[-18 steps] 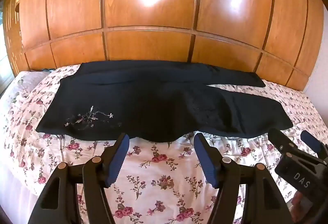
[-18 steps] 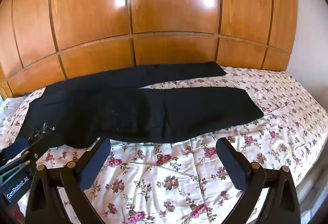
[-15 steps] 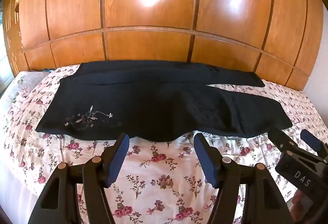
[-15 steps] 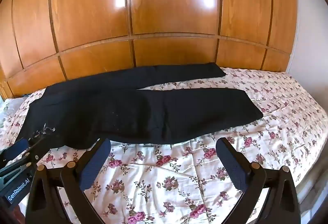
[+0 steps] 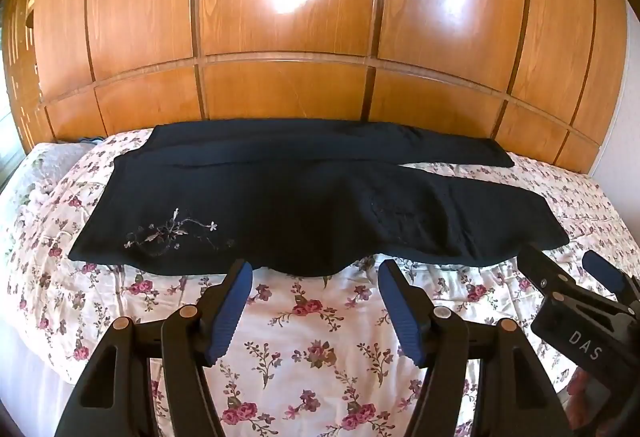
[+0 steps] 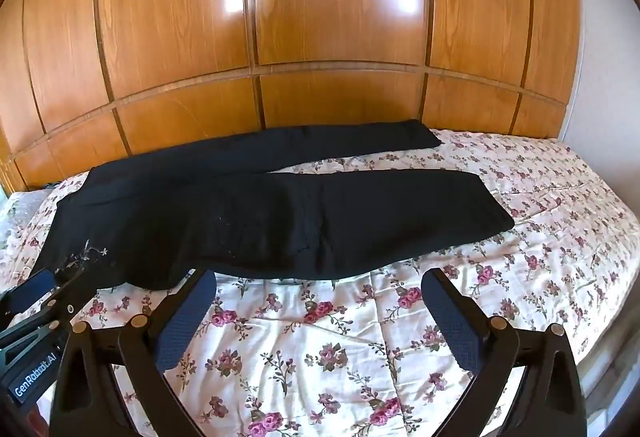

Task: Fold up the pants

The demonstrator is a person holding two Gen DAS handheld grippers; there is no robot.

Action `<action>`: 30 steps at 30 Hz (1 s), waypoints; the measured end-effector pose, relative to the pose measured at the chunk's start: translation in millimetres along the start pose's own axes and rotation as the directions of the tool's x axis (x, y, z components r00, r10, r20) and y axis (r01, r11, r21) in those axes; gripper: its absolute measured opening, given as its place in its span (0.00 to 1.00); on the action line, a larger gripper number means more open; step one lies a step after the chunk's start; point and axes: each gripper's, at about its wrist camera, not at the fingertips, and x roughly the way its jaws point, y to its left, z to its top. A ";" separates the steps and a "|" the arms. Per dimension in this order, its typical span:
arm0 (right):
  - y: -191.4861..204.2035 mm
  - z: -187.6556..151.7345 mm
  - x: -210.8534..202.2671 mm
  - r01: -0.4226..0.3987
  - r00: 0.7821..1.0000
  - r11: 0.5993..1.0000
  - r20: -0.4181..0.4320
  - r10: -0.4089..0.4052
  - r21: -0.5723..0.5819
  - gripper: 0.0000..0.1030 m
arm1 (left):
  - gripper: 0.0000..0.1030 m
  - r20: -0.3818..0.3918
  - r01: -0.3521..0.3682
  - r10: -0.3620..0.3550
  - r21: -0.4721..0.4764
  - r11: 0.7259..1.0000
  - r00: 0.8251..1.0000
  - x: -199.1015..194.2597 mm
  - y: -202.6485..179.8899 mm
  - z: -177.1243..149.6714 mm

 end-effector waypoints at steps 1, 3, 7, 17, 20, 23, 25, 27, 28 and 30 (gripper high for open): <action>-0.7 -0.7 0.8 -0.003 1.000 1.000 -0.001 0.003 0.002 1.00 | 0.65 -0.002 -0.002 0.002 -0.001 1.000 1.000 0.3 0.1 -0.4; -0.1 -1.2 1.5 0.000 1.000 1.000 -0.005 0.000 0.000 1.00 | 0.65 -0.005 -0.001 0.001 -0.004 1.000 1.000 1.2 0.1 -1.4; -0.3 -1.0 2.6 -0.002 1.000 1.000 -0.008 0.002 0.000 1.00 | 0.65 -0.007 -0.004 0.004 -0.003 1.000 1.000 2.4 -0.2 -2.3; 0.0 -1.3 3.5 -0.004 1.000 1.000 -0.013 0.004 0.000 1.00 | 0.65 -0.012 -0.006 0.006 -0.001 1.000 1.000 4.4 -0.3 -4.0; 0.5 -1.1 3.6 -0.004 1.000 1.000 -0.007 0.004 -0.011 1.00 | 0.65 -0.014 -0.005 0.005 -0.002 1.000 1.000 4.6 -0.4 -4.7; 1.1 -1.2 4.7 -0.003 1.000 1.000 -0.010 0.003 -0.013 1.00 | 0.65 -0.014 -0.005 0.005 -0.001 1.000 1.000 5.0 -0.2 -5.2; 1.2 -1.4 5.2 -0.004 1.000 1.000 -0.012 0.003 -0.013 1.00 | 0.65 -0.015 -0.005 0.005 -0.002 1.000 1.000 4.6 0.0 -5.2; 1.4 -1.7 5.4 -0.003 1.000 1.000 -0.013 0.003 -0.015 1.00 | 0.65 -0.018 -0.006 0.006 -0.001 1.000 1.000 4.9 -0.3 -5.8; 1.5 -1.5 5.7 -0.004 1.000 1.000 -0.013 0.003 -0.014 1.00 | 0.65 -0.019 -0.006 0.006 -0.001 1.000 1.000 5.4 -0.6 -5.6; 1.5 -1.7 6.1 -0.004 1.000 1.000 -0.019 0.004 -0.015 1.00 | 0.65 -0.021 -0.005 0.005 -0.001 1.000 1.000 6.0 -0.5 -5.7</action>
